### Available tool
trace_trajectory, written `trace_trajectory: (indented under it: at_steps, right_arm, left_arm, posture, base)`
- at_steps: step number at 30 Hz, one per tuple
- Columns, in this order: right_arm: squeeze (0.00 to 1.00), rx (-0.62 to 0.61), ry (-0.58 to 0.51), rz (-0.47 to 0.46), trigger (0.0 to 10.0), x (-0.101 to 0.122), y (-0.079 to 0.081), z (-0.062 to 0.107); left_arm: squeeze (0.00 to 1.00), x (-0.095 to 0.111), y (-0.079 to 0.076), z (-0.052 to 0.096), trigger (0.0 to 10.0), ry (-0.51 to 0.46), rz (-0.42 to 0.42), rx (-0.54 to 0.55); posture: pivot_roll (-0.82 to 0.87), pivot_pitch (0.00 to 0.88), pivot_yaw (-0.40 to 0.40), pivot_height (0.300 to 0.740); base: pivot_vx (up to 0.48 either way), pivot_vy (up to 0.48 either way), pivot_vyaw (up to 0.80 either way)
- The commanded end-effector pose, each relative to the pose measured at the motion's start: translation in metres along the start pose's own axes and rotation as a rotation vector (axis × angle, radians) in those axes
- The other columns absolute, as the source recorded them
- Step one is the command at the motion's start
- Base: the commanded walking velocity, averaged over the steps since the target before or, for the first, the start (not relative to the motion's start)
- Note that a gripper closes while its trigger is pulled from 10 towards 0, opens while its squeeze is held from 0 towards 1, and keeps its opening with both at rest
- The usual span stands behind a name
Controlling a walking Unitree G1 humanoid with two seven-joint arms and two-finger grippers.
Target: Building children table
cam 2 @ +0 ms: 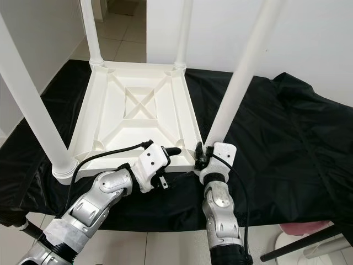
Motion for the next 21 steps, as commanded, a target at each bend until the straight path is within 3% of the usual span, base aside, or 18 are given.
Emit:
trace_trajectory:
  at_steps: [1,13,14,15,16,21]
  right_arm:
    - [1.0,0.002,0.004,-0.045,10.0,-0.001,0.006,0.004]
    - [1.0,0.081,-0.041,0.026,10.0,-0.001,-0.016,0.011]
    - [0.61,0.109,-0.051,0.046,10.0,-0.001,-0.022,0.012]
    - [0.61,0.109,-0.051,0.046,10.0,-0.001,-0.022,0.012]
    - [0.0,0.161,-0.061,0.067,10.0,-0.001,-0.03,0.011]
    - [0.0,0.259,-0.073,0.104,10.0,-0.001,-0.031,0.006]
  left_arm:
    - [0.0,-0.003,-0.007,-0.001,10.0,0.013,-0.003,-0.044]
    - [0.0,-0.004,-0.007,-0.001,10.0,0.013,-0.002,-0.039]
    - [0.0,-0.004,-0.008,-0.001,10.0,0.013,-0.001,-0.039]
    - [0.0,-0.004,-0.008,-0.001,10.0,0.013,-0.001,-0.039]
    - [0.0,-0.005,-0.008,0.0,10.0,0.016,-0.001,-0.042]
    - [0.0,-0.006,-0.008,0.002,10.0,0.021,-0.002,-0.049]
  posture:
    - [-0.03,0.0,-0.084,0.74]
    - [-0.03,0.0,-0.094,0.74]
    - [-0.03,0.0,-0.094,0.74]
    - [-0.03,0.0,-0.094,0.74]
    - [-0.03,0.0,-0.093,0.74]
    - [-0.03,0.0,-0.091,0.74]
  base:
    - [0.0,0.0,0.0]
    - [0.0,0.0,0.0]
    - [0.0,0.0,0.0]
    - [0.0,0.0,0.0]
    - [0.0,0.0,0.0]
    - [0.0,0.0,0.0]
Point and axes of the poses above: a point about 5 cm out from each wrist's last joint towards the gripper, its own z axis pointing back from the gripper into the wrist, its own x axis along the axis of the wrist's last joint, y = z × x, the point moved 3 cm from there along -z, pointing out of the wrist towards the gripper, and after that the axes turned 7 degrees about z, right-handed, at the moved point
